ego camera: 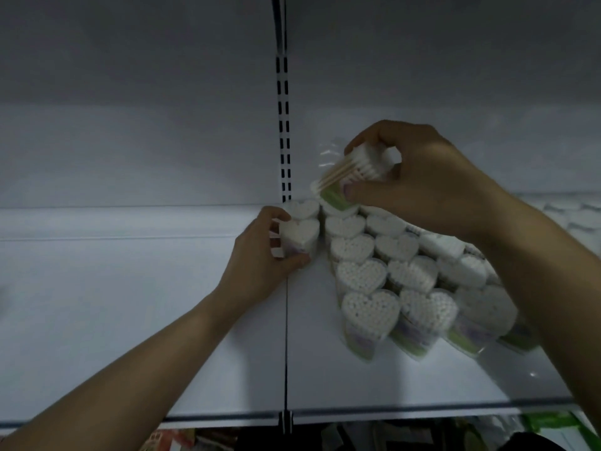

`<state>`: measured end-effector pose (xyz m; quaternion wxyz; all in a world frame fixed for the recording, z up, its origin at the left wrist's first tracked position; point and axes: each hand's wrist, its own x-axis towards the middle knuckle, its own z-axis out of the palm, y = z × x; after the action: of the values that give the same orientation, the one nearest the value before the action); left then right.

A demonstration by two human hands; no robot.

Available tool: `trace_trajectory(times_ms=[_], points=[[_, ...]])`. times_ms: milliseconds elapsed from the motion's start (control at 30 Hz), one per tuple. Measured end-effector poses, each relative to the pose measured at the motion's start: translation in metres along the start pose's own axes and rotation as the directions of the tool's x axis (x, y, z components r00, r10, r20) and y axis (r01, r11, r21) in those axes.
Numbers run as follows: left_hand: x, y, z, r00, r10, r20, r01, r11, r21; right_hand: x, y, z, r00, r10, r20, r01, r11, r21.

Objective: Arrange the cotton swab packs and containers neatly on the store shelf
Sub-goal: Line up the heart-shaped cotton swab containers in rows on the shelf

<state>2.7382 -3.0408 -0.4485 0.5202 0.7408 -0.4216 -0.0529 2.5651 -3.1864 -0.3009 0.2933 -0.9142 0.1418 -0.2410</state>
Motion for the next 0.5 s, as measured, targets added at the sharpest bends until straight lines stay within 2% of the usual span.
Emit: trace_trajectory(times_ms=[67, 333, 500], points=[[0.006, 0.000, -0.002, 1.000, -0.004, 0.009, 0.004, 1.000, -0.019, -0.001, 0.004, -0.003, 1.000, 0.018, 0.015, -0.018, 1.000, 0.010], [0.008, 0.001, 0.006, 1.000, 0.022, -0.003, -0.022, 1.000, -0.014, -0.002, 0.011, -0.002, 0.995, 0.063, -0.072, -0.058, 0.996, 0.069], [0.004, -0.007, 0.005, 0.999, 0.032, 0.018, -0.030, 0.994, -0.103, 0.007, 0.008, 0.008, 1.000, 0.008, -0.018, -0.011, 0.991, -0.132]])
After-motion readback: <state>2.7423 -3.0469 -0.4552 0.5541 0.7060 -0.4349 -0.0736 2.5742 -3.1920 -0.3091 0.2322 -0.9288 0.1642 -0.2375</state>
